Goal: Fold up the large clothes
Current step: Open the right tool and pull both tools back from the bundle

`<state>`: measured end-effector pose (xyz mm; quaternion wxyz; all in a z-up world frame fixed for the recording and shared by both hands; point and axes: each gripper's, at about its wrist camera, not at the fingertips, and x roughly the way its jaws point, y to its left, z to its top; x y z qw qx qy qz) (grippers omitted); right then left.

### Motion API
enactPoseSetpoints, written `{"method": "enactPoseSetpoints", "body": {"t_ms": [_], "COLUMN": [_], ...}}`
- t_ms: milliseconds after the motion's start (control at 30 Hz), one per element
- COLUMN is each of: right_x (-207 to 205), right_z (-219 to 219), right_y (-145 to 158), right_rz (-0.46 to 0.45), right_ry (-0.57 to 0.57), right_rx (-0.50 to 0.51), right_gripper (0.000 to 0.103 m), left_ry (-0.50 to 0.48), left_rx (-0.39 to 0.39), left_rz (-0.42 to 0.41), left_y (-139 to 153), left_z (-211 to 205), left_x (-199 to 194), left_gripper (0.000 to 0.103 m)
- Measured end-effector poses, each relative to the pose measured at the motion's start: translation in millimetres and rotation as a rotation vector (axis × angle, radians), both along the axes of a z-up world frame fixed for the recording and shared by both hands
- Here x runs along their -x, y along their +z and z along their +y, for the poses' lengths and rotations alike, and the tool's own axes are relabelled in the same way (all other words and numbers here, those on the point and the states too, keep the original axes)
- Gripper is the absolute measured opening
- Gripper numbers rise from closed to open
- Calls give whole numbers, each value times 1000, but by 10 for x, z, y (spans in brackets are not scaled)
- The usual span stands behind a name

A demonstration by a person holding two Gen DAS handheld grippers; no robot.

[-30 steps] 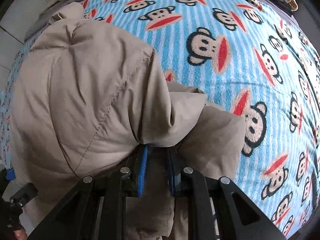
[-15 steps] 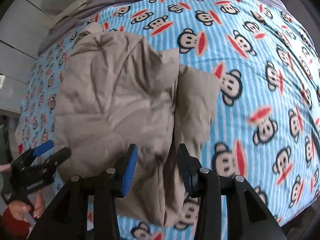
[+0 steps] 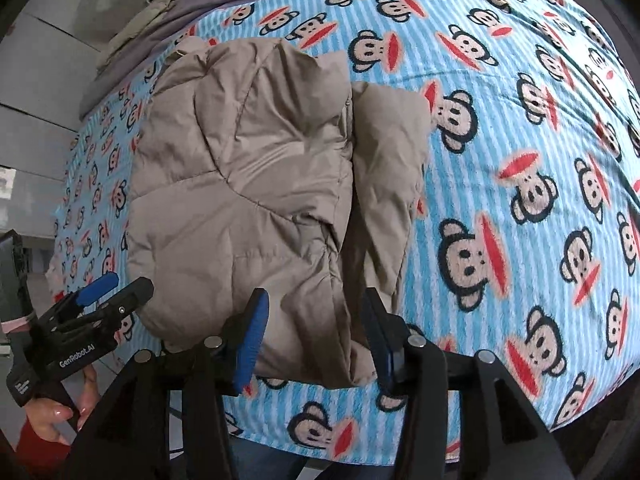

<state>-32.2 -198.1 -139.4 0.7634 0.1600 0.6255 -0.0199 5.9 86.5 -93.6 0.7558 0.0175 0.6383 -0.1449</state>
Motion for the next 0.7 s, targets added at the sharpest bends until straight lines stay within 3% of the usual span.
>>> {"method": "enactPoseSetpoints", "body": {"t_ms": [233, 433, 700], "right_x": [-11, -61, -130], "right_z": [76, 118, 121], "right_y": [83, 196, 334], "right_rz": [-16, -47, -80], "right_ry": [5, 3, -8], "right_rx": [3, 31, 54], "right_gripper": [59, 77, 80], "left_ry": [-13, 4, 12], "left_rx": [-37, -36, -39], "left_rz": [-25, -50, -74], "left_y": [173, 306, 413], "left_z": [16, 14, 22], "left_x": [-16, -21, -24], "left_gripper": [92, 92, 92]}}
